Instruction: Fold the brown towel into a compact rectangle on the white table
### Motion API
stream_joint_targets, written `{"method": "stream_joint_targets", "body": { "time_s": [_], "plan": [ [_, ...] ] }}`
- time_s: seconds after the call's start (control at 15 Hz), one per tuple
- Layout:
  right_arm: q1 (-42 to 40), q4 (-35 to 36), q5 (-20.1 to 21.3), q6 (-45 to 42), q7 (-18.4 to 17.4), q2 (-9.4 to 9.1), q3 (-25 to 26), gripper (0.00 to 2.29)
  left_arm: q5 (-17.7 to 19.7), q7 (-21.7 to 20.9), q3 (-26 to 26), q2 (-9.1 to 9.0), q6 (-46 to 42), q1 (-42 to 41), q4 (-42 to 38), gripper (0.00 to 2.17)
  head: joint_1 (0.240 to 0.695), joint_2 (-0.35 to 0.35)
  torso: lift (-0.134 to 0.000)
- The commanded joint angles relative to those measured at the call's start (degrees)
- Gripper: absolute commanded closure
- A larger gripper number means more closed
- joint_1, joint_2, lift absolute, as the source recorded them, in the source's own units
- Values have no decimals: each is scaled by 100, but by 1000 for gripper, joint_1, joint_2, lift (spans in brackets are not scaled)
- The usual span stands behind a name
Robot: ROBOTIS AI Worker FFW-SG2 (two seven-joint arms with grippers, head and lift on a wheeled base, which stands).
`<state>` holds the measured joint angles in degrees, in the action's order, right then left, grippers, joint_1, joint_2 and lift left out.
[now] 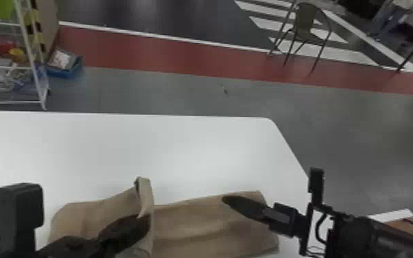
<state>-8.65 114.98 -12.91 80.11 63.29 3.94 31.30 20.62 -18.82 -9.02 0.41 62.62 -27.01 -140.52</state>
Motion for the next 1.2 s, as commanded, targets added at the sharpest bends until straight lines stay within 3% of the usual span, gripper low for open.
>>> {"method": "stream_joint_targets", "body": {
  "time_s": [0.0,0.27,0.47,0.73,0.8,1.0,1.07,1.13],
  "plan": [
    [74,148,-1,440,-19,-16,-168,90,-59,1,-74,12,80,82,130,1706,695,-350,-122],
    [100,420,-28,997,-150,-113,-652,194,-164,1,-223,12,28,126,438,1656,695,-350,-122],
    [92,411,-71,997,-379,-394,-933,218,-155,1,-223,3,-113,135,517,1642,695,-327,-122],
    [92,192,-80,997,-722,-399,-1276,221,-111,1,-320,-14,-113,231,702,1497,695,-269,-122],
    [83,95,-80,997,-739,-399,-1276,221,-94,-8,-329,-14,-113,275,763,1359,695,-264,-122],
    [83,33,-107,933,-731,-399,-1100,221,-41,-52,-381,-32,-131,381,869,269,695,-269,-122],
    [83,42,-133,933,-722,-399,-1012,221,-23,-61,-425,-32,-113,407,886,80,695,-275,-122],
    [83,42,-142,933,-713,-399,-968,221,21,-69,-434,-32,-113,433,895,76,695,-284,-122]
  ]
}}
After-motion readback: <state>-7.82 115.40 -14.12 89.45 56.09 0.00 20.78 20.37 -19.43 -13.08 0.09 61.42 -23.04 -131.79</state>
